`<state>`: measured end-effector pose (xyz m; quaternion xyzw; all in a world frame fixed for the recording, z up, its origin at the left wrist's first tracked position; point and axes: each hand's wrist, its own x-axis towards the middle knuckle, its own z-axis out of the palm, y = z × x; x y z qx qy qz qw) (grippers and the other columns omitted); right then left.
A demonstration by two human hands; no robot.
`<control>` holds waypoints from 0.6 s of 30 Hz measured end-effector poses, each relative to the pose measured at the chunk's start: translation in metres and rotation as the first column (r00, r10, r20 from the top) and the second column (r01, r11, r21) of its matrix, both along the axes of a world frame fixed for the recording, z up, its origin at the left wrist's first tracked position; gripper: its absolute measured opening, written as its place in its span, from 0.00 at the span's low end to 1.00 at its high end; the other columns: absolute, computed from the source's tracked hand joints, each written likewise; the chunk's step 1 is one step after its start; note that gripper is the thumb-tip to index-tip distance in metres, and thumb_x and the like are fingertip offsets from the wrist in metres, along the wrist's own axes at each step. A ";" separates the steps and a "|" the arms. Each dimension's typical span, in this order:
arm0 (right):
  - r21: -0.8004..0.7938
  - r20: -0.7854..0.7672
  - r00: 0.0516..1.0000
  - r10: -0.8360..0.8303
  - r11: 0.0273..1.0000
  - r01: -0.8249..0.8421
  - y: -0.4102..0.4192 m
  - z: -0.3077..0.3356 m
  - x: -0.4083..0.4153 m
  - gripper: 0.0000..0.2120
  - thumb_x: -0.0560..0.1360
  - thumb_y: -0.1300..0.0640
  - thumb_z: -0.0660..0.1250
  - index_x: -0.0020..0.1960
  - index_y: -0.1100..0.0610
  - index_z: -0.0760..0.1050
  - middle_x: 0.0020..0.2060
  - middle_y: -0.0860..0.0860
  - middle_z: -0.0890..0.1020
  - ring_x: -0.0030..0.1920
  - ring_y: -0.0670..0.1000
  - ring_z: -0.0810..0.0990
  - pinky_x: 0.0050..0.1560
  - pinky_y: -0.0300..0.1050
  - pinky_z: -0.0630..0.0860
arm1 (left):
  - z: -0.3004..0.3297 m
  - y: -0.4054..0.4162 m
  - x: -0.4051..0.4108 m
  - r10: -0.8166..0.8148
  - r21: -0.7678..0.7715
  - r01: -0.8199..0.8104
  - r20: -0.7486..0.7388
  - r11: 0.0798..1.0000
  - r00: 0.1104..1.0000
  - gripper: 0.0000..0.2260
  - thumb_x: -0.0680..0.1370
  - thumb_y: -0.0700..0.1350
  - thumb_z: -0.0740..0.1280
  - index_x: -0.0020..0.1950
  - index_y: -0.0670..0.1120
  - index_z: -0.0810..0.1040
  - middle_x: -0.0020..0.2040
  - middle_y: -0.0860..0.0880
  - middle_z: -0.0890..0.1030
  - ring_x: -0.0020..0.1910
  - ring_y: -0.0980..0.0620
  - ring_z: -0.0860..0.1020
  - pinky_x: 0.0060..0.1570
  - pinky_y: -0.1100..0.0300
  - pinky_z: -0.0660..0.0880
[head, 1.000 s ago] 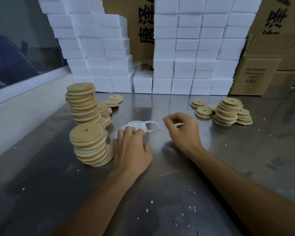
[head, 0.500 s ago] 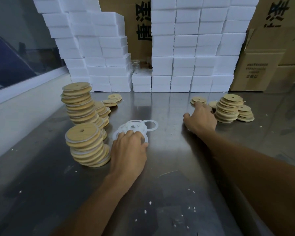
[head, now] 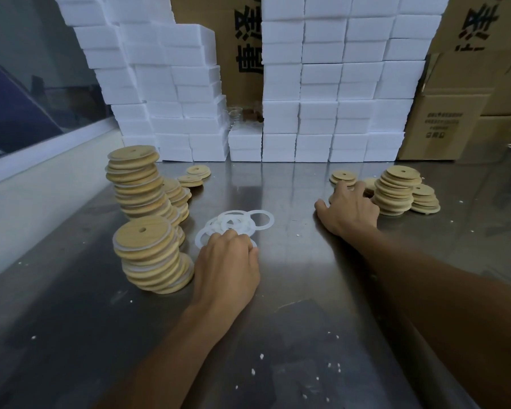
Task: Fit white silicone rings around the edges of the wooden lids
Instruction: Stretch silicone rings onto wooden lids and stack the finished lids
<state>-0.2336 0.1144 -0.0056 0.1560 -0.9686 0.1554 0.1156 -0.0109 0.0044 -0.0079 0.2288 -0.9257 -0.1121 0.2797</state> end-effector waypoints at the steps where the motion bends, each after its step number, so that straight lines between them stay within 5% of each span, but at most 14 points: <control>1: -0.006 -0.003 1.000 0.006 1.000 -0.006 0.001 0.000 0.000 0.23 0.78 0.43 0.58 0.65 0.58 0.67 0.64 0.61 0.70 0.58 0.66 0.75 0.48 0.54 0.68 | 0.001 0.000 0.000 -0.005 -0.005 0.005 0.009 1.000 1.000 0.11 0.81 0.47 0.60 0.44 0.46 0.79 0.48 0.50 0.79 0.49 0.49 0.74 0.46 0.55 0.71; 8: -0.042 -0.007 1.000 0.012 0.999 -0.012 0.011 -0.004 0.006 0.25 0.78 0.39 0.61 0.63 0.59 0.70 0.62 0.60 0.73 0.57 0.64 0.77 0.46 0.52 0.67 | 0.003 0.001 -0.001 -0.072 0.085 0.081 -0.108 0.993 0.992 0.06 0.81 0.40 0.60 0.44 0.46 0.70 0.42 0.46 0.76 0.42 0.49 0.71 0.39 0.55 0.65; 12: -0.081 0.036 0.998 0.053 0.995 -0.050 0.019 -0.004 0.016 0.30 0.72 0.32 0.63 0.62 0.54 0.74 0.61 0.58 0.71 0.55 0.62 0.77 0.49 0.52 0.70 | -0.001 0.000 -0.002 -0.101 0.135 0.142 -0.271 0.981 0.957 0.09 0.76 0.30 0.63 0.48 0.43 0.75 0.44 0.46 0.78 0.42 0.51 0.70 0.39 0.63 0.60; 18: -0.118 0.051 0.991 0.125 0.986 -0.118 0.027 0.000 0.036 0.32 0.69 0.29 0.64 0.62 0.52 0.70 0.56 0.52 0.79 0.53 0.57 0.79 0.52 0.54 0.76 | -0.004 -0.005 -0.005 -0.119 0.187 0.210 -0.408 0.960 0.905 0.10 0.75 0.32 0.66 0.54 0.43 0.79 0.43 0.53 0.78 0.41 0.52 0.75 0.43 0.59 0.71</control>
